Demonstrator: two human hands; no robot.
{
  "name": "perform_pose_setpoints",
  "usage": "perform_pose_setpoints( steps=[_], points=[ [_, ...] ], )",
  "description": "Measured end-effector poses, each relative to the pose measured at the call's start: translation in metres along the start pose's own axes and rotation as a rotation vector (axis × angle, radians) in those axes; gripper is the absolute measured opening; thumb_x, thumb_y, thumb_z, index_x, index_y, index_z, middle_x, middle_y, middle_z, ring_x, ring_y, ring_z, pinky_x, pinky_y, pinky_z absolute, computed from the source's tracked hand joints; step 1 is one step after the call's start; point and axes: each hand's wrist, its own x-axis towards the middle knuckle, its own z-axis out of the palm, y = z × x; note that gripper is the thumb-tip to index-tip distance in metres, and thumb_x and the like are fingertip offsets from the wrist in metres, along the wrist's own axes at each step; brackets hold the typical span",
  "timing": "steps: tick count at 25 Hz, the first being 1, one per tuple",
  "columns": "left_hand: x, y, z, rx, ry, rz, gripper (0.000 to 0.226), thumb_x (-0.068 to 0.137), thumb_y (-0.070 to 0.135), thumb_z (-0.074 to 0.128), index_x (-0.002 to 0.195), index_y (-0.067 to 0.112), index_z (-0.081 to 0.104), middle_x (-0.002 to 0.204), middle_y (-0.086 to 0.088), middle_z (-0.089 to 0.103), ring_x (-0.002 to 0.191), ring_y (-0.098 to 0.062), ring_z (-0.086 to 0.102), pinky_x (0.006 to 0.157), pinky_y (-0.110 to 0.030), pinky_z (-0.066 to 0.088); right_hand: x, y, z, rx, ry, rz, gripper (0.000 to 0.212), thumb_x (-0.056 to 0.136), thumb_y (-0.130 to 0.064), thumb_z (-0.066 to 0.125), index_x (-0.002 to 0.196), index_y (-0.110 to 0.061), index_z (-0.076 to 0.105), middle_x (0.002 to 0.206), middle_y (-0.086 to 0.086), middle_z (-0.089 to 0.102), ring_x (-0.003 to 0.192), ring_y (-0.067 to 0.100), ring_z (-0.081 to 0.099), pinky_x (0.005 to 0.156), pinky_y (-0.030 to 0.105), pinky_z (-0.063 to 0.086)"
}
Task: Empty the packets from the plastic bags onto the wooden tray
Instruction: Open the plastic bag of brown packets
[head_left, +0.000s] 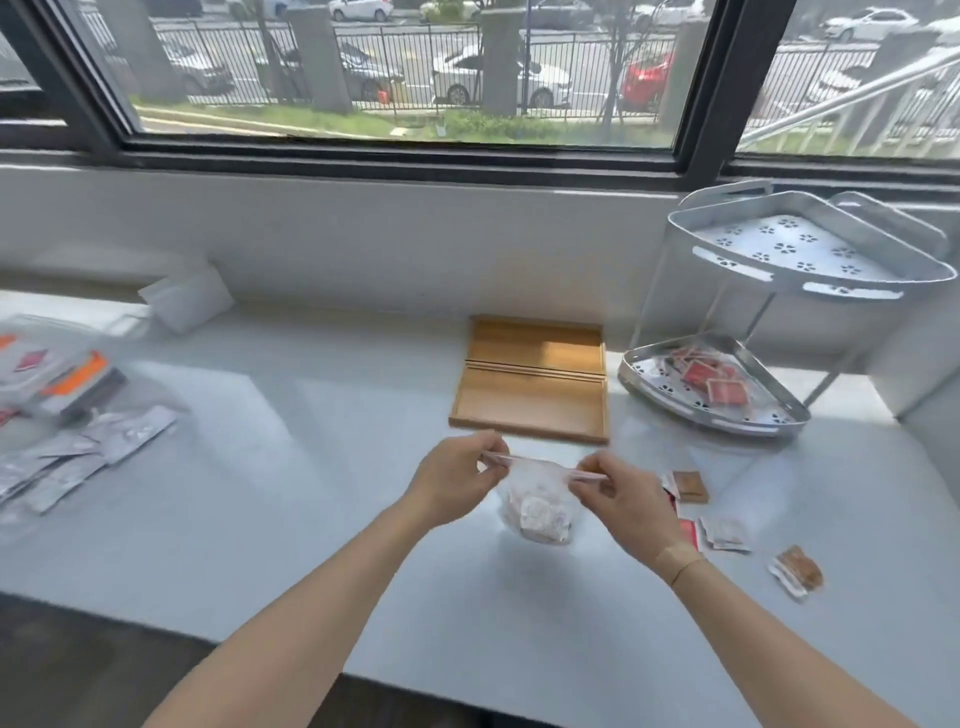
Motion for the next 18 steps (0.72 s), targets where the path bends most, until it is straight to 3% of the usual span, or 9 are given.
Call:
perform_pose_setpoints(
  steps=[4,7,11,15,18],
  points=[
    [-0.026,-0.032,0.026,-0.057,-0.068,-0.065,0.009,0.089,0.018,0.061,0.09,0.027,0.063,0.092,0.016,0.07,0.094,-0.006,0.065,0.083,-0.04,0.053,-0.029,0.016,0.036,0.01,-0.073,0.092,0.02,0.088,-0.027,0.067,0.082,-0.039,0.052,0.081,-0.016,0.07,0.074,0.007,0.068,0.066,0.025,0.048],
    [-0.032,-0.041,0.033,-0.104,-0.077,-0.061,0.019,0.087,0.013,0.06,0.089,0.031,0.061,0.092,0.017,0.069,0.093,-0.002,0.063,0.084,-0.037,0.053,-0.044,0.02,0.051,-0.018,-0.077,0.118,0.021,0.086,-0.027,0.068,0.086,-0.04,0.052,0.084,-0.015,0.071,0.073,0.013,0.066,0.063,0.025,0.047],
    [-0.031,-0.042,0.037,-0.136,-0.087,-0.015,0.029,0.084,0.013,0.059,0.087,0.041,0.058,0.092,0.021,0.067,0.094,-0.002,0.062,0.083,-0.031,0.052,-0.054,0.008,0.059,-0.085,0.012,0.021,0.023,0.085,-0.03,0.069,0.102,-0.04,0.056,0.098,-0.024,0.069,0.087,0.002,0.066,0.074,0.027,0.054],
    [-0.024,-0.037,0.037,-0.158,-0.09,0.018,0.026,0.083,0.011,0.059,0.087,0.037,0.058,0.091,0.022,0.067,0.094,-0.003,0.062,0.082,-0.029,0.051,-0.056,-0.008,0.061,-0.162,0.182,-0.13,0.011,0.085,-0.029,0.072,0.094,-0.031,0.066,0.09,-0.019,0.07,0.074,0.001,0.065,0.061,0.027,0.056],
    [-0.012,-0.025,0.038,-0.142,-0.077,0.075,0.022,0.084,0.012,0.06,0.094,0.031,0.058,0.097,0.018,0.065,0.098,-0.005,0.06,0.083,-0.034,0.052,-0.056,-0.016,0.063,-0.115,0.222,-0.082,0.003,0.086,-0.027,0.071,0.086,-0.028,0.067,0.08,-0.018,0.069,0.064,0.003,0.064,0.056,0.031,0.056]
  ],
)
